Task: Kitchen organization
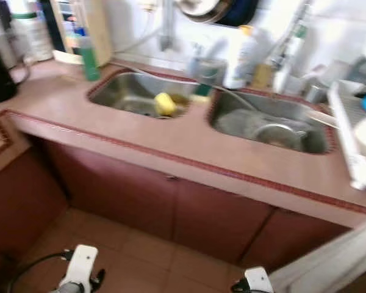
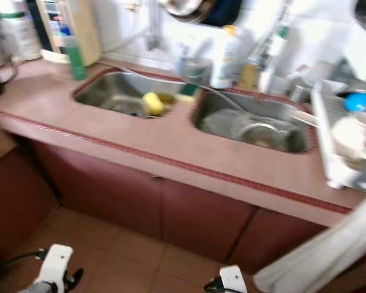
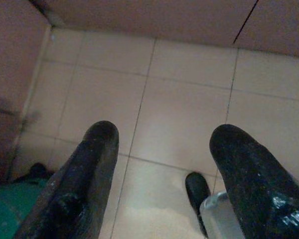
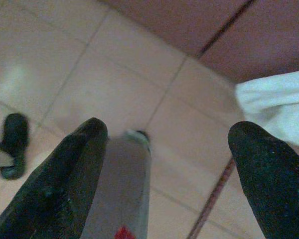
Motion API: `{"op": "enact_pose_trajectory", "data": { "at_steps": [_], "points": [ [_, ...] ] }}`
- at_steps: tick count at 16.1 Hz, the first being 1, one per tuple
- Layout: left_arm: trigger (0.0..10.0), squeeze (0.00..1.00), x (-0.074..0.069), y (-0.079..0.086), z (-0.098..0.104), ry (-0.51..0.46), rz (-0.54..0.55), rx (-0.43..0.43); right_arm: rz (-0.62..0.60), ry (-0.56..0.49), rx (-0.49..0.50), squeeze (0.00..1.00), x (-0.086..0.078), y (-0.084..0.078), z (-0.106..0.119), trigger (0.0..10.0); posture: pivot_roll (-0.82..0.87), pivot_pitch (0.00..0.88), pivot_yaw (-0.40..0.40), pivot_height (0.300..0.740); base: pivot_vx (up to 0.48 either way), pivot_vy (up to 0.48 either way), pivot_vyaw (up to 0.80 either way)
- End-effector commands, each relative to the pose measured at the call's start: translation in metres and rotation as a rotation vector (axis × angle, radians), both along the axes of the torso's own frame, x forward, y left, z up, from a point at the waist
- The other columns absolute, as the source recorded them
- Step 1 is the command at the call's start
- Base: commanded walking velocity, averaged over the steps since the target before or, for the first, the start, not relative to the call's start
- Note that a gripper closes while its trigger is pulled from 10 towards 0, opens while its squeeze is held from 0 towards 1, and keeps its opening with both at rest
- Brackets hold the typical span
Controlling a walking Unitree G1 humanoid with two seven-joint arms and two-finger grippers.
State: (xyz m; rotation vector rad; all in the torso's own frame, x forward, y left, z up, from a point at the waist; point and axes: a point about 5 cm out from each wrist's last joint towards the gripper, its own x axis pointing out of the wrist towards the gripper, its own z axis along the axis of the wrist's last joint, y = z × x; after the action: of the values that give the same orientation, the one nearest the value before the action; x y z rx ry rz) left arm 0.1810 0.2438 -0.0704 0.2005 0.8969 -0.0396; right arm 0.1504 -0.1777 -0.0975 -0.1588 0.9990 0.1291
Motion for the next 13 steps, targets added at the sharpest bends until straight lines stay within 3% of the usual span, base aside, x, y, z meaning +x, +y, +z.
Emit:
{"op": "enact_pose_trajectory", "data": {
  "at_steps": [1, 5, 9, 13],
  "points": [
    [10.0, 0.0, 0.004, -0.009, -0.001, -0.011, -0.011, -0.018, -0.01, 0.012, -0.029, 0.0, -0.003, -0.009, 0.0, 10.0, 0.02, 0.0, -0.011, 0.74, 0.0, -0.48, 0.0],
    [10.0, 0.0, -0.007, -0.008, -0.005, 0.005, 0.036, -0.052, 0.022, 0.04, -0.048, 0.0, -0.011, -0.011, -0.003, 10.0, 0.04, 0.0, -0.007, 0.74, 0.0, 0.0, 0.0],
    [10.0, 0.0, -0.031, -0.005, -0.015, 0.068, 0.026, -0.043, 0.01, 0.06, -0.05, 0.0, -0.023, -0.011, -0.007, 10.0, 0.01, 0.02, 0.048, 0.74, 0.0, 0.0, 0.0],
    [10.0, 0.0, -0.036, -0.01, -0.017, 0.073, 0.004, -0.055, -0.007, 0.069, -0.054, 0.0, -0.032, -0.01, -0.009, 10.0, -0.01, 0.039, 0.065, 0.74, 0.0, 0.0, 0.0]
  ]
}}
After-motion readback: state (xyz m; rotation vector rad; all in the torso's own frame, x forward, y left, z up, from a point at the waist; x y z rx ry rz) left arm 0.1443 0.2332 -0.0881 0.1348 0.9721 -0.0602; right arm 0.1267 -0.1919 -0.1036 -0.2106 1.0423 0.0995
